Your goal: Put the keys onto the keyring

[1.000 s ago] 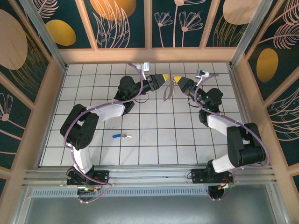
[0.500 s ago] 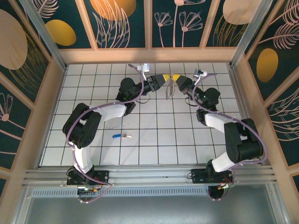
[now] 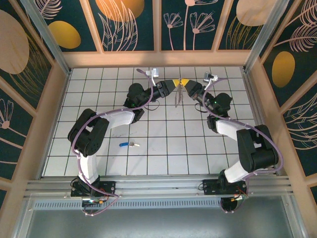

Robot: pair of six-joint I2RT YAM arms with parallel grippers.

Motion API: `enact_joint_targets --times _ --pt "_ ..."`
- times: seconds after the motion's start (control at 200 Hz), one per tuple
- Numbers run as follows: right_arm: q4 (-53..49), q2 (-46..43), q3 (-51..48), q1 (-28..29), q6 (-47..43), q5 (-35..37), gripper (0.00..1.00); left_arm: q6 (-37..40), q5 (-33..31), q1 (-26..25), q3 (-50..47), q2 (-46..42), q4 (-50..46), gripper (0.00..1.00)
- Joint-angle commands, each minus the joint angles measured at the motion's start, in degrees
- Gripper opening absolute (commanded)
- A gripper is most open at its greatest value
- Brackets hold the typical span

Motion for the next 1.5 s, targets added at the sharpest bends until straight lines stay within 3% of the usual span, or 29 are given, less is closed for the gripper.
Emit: enact_joint_targets --times 0.0,0.16,0.475,0.596,0.736,0.926,1.492 --pt "4.24 0.51 2.22 0.7 0.15 0.41 0.0 -0.37 -0.02 -0.41 1.29 0.59 3.23 0.27" --pt "4.24 0.74 2.22 0.8 0.15 0.41 0.0 -0.63 0.3 -0.44 1.66 0.82 3.54 0.24" --pt "3.99 1.07 2.31 0.75 -0.01 -0.13 0.0 -0.98 0.5 -0.43 2.08 1.28 4.25 0.0" --pt "2.7 0.91 2.4 0.56 -0.62 -0.79 0.0 -0.85 0.86 -0.5 2.34 1.26 4.2 0.0" --pt "1.14 -1.02 1.33 -0.89 -1.5 -1.61 0.28 0.29 1.43 -0.47 2.62 0.91 2.84 0.0" --pt "-2.73 -5.81 -1.37 -5.5 -3.67 -2.27 0.36 5.79 3.08 -0.48 5.05 -0.28 -5.32 0.0" --pt "-4.45 -7.74 -3.93 -10.71 -7.18 -9.21 0.35 23.09 16.87 -0.41 25.03 3.71 -40.15 0.0"
